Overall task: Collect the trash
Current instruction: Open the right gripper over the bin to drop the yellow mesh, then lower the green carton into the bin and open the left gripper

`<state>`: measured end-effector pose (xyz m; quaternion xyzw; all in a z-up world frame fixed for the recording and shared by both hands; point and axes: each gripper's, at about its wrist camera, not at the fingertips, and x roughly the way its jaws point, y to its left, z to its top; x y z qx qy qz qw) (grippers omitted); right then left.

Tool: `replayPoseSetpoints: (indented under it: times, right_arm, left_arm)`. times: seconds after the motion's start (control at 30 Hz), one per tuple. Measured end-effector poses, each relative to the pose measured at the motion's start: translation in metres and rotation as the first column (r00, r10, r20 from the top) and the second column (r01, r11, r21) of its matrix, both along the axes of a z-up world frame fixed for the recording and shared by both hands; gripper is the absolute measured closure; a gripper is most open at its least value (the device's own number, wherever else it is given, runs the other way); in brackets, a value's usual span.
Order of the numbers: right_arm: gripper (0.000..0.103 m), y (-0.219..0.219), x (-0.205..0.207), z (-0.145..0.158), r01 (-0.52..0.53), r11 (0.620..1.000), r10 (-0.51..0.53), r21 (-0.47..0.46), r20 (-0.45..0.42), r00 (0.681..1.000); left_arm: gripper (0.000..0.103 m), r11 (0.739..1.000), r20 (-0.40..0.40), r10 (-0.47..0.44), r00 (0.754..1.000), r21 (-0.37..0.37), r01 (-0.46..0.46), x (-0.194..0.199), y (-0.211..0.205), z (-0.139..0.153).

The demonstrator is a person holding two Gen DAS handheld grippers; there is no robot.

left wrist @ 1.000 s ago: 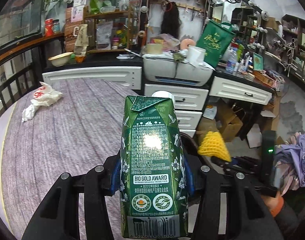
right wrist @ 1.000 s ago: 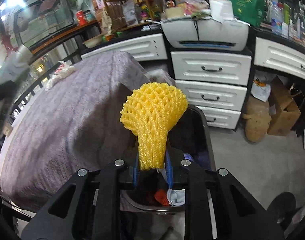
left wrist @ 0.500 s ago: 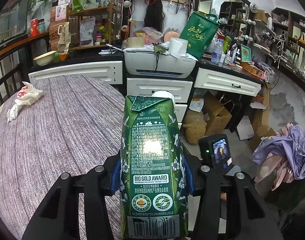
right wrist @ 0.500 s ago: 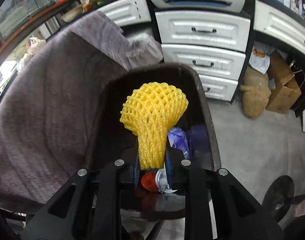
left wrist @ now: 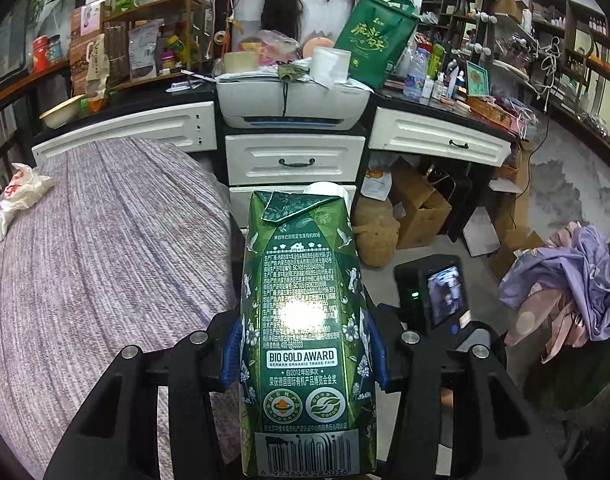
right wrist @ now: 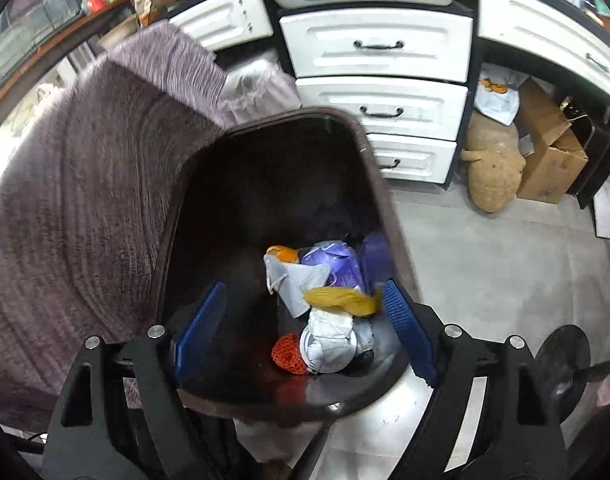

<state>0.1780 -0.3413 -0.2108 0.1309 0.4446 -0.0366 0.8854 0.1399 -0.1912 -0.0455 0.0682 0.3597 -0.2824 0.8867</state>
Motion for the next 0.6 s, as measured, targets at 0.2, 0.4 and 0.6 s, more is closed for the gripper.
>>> replayPoseSetpoints:
  times: [0.2,0.4,0.6]
  right_arm:
    - [0.017,-0.022,-0.027,0.025,0.067,0.996,-0.063,-0.051,0.081,0.995]
    - [0.016,-0.059,-0.051,0.043,0.170,0.985,-0.165,-0.034,0.124,0.979]
    - [0.016,-0.084,-0.062,0.042,0.236,0.971,-0.231,-0.025,0.120,0.965]
  left_arm:
    - [0.054,0.999,-0.038,-0.031,0.999,0.021,0.031,0.004,-0.017,-0.016]
    - [0.054,0.996,-0.065,-0.046,0.997,0.071,0.050,0.010,-0.036,-0.038]
    - [0.054,0.988,-0.117,-0.066,0.991,0.133,0.081,0.020,-0.059,-0.069]
